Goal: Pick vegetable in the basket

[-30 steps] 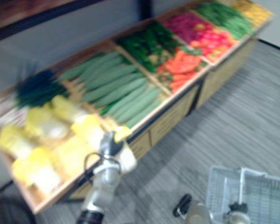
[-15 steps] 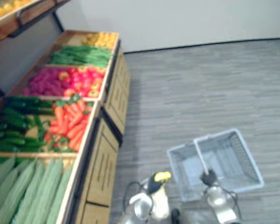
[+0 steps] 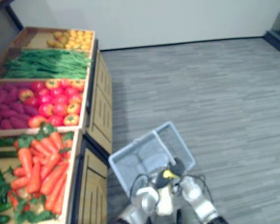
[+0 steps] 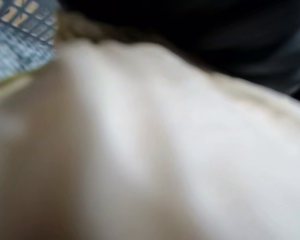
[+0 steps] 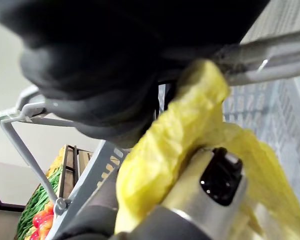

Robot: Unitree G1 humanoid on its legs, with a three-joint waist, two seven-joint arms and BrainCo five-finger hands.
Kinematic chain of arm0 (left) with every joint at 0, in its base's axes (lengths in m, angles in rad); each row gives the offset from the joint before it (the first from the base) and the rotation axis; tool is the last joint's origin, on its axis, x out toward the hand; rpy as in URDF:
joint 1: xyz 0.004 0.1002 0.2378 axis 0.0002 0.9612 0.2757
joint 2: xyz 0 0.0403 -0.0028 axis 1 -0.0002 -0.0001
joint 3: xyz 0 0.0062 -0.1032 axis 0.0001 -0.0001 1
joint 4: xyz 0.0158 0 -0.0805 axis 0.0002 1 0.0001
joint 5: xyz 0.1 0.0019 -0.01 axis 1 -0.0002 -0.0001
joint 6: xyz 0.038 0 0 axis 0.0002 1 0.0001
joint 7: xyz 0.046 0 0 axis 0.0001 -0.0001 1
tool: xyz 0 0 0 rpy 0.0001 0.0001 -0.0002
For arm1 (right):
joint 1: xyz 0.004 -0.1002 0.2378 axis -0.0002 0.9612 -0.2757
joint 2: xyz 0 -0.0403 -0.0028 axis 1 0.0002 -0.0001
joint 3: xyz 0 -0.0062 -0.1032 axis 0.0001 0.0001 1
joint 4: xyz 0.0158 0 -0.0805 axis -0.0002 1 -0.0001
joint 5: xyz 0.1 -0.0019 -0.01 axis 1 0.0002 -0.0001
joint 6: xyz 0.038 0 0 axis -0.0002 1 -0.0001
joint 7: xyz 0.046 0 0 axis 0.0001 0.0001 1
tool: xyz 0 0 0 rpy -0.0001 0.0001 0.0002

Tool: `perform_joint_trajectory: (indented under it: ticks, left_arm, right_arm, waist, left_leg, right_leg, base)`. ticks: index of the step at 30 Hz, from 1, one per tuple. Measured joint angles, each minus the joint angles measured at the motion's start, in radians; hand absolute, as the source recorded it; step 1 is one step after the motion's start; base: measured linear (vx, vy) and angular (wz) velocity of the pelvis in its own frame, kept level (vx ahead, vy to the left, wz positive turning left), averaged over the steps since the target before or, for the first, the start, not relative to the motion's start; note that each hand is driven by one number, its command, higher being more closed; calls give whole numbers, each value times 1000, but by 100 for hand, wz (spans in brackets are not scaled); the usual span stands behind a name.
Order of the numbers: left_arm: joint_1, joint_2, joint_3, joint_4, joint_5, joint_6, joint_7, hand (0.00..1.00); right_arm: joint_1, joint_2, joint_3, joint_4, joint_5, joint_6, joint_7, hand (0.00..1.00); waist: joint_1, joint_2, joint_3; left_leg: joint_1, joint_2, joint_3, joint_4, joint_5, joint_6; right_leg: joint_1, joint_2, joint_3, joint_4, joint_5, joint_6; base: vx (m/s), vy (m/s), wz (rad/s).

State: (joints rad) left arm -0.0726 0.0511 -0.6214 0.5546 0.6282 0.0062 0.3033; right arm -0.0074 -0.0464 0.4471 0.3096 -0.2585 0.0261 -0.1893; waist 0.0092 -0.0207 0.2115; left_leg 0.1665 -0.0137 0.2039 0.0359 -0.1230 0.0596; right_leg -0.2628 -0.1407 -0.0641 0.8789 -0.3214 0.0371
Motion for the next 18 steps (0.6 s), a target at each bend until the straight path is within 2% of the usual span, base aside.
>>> perform_joint_trajectory:
  ticks: [2, 3, 4, 5, 6, 7, 8, 9, 11, 13, 14, 15, 17, 18]
  left_arm:
    - [-26, 20, 1, 4, 4, 11, 9, 0]
    - [-46, 24, 2, 21, 9, 18, 9, 0]
    - [-57, 25, 2, 34, 18, 21, 13, 0]
    - [-83, 25, 15, 63, 33, 23, 21, 0]
    - [-101, 24, 32, 81, 60, 25, 27, 0]
    - [-102, 27, 44, 84, 66, 27, 34, 0]
    - [-111, 5, 97, 122, 89, 33, 47, 0]
    - [-120, -6, 143, 137, 95, 35, 51, 0]
    - [-140, -6, 209, 151, 96, 42, 76, 0]
    - [-138, -5, 270, 151, 95, 48, 88, 0]
    - [-130, -4, 307, 151, 95, 50, 105, 0]
    - [-117, -4, 340, 150, 95, 50, 123, 0]
    - [-100, -16, 351, 137, 96, 46, 126, 0]
    - [-89, -31, 353, 120, 96, 47, 126, 0]
  right_arm:
    - [0, -13, 40, -29, 24, -16, 10, 100]
    - [4, -29, 64, -50, 25, -29, 29, 100]
    - [9, -40, 77, -66, 30, -35, 38, 100]
    - [21, -55, 95, -102, 42, -45, 50, 100]
    - [49, -63, 109, -142, 43, -56, 68, 100]
    - [67, -63, 113, -156, 44, -57, 72, 100]
    - [84, -85, 121, -160, 72, -59, 89, 100]
    - [101, -93, 118, -164, 111, -59, 99, 100]
    - [120, -96, 99, -179, 178, -59, 115, 100]
    - [146, -98, 59, -182, 223, -59, 119, 100]
    - [167, -107, 30, -182, 239, -59, 121, 100]
    - [185, -125, 10, -184, 240, -60, 122, 100]
    - [204, -145, -14, -186, 236, -62, 142, 100]
    - [212, -146, -37, -186, 232, -64, 151, 100]
  waist:
    - [-12, 8, 3]
    - [-18, 16, 6]
    - [-25, 17, 6]
    - [-36, 13, 4]
    - [-38, -7, 0]
    - [-38, -24, -5]
    - [-39, 28, -1]
    - [-42, 41, -5]
    - [-42, 44, -5]
    - [-41, 42, -4]
    - [-34, 38, -1]
    - [-28, 36, -1]
    - [-31, 37, -1]
    - [-31, 38, -1]
  left_leg:
    - [22, 39, -4, 1, -12, -20]
    - [43, 69, -15, 2, -33, -51]
    - [51, 81, -27, 5, -42, -65]
    - [58, 97, -29, 24, -69, -98]
    - [73, 100, -32, 54, -117, -142]
    - [82, 97, -40, 70, -144, -158]
    - [84, 153, -64, 116, -188, -179]
    - [55, 186, -88, 186, -181, -177]
    - [-24, 224, -137, 327, -138, -167]
    - [-90, 253, -159, 469, -45, -169]
    - [-129, 278, -132, 568, -22, -170]
    - [-175, 306, -52, 640, -42, -149]
    - [-242, 332, 97, 665, -70, -117]
    - [-274, 342, 186, 656, -81, -118]
  right_leg:
    - [-60, 8, -23, -108, 2, 1]
    - [-84, 31, -4, -227, 22, 19]
    - [-89, 41, 18, -302, 44, 26]
    - [-92, 53, 77, -467, 125, 28]
    - [-79, 53, 119, -597, 243, 24]
    - [-74, 41, 132, -623, 333, 30]
    - [-77, 74, 94, -534, 338, 28]
    - [-77, 88, 64, -498, 283, 17]
    - [-50, 92, 5, -478, 236, -14]
    - [21, 83, -55, -498, 205, -46]
    - [86, 68, -95, -534, 196, -58]
    - [146, 53, -137, -575, 191, -64]
    - [222, 23, -221, -637, 190, -63]
    - [252, 8, -271, -660, 189, -61]
  base:
    - [468, -111, 24]
    - [350, -129, 13]
    - [556, -260, 34]
    - [515, -269, 53]
    - [643, -347, 56]
    - [446, -257, 50]
    - [494, -322, 45]
    - [447, -319, 45]
    - [452, -362, 69]
    - [378, -295, 97]
    - [324, -217, 104]
    - [347, -209, 116]
    - [231, -105, 116]
    - [178, -25, 151]
